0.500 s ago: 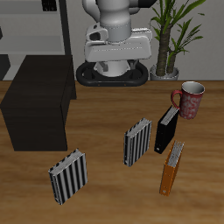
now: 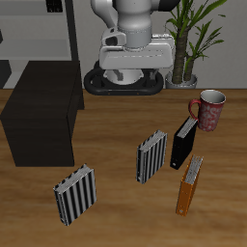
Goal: Place the black book flat on top of the shelf
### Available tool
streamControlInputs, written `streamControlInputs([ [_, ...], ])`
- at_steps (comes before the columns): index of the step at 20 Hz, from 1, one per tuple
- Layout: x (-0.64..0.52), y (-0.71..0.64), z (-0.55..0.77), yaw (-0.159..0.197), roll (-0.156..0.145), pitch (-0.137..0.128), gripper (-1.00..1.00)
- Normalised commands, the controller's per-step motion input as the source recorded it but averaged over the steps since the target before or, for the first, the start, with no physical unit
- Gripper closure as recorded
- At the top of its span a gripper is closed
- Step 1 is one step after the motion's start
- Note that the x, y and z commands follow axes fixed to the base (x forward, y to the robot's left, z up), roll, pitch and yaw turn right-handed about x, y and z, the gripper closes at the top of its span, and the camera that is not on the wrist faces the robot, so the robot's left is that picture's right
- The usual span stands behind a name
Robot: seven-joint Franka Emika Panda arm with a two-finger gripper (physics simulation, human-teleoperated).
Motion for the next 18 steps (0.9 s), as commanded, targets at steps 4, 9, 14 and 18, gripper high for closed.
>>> streamControlInputs([
  [4,0.08,0.21,-0.06,-0.028,-0.003,0.006,-1.00],
  [9,0.00,0.45,-0.17,-0.034,0.023,0.007,-1.00],
  [14,-0.06,0.51,-0.19,-0.008,0.048,-0.020,-1.00],
  [18,0.01,0.36,-0.06,-0.006,0.005,-0.018,-1.00],
])
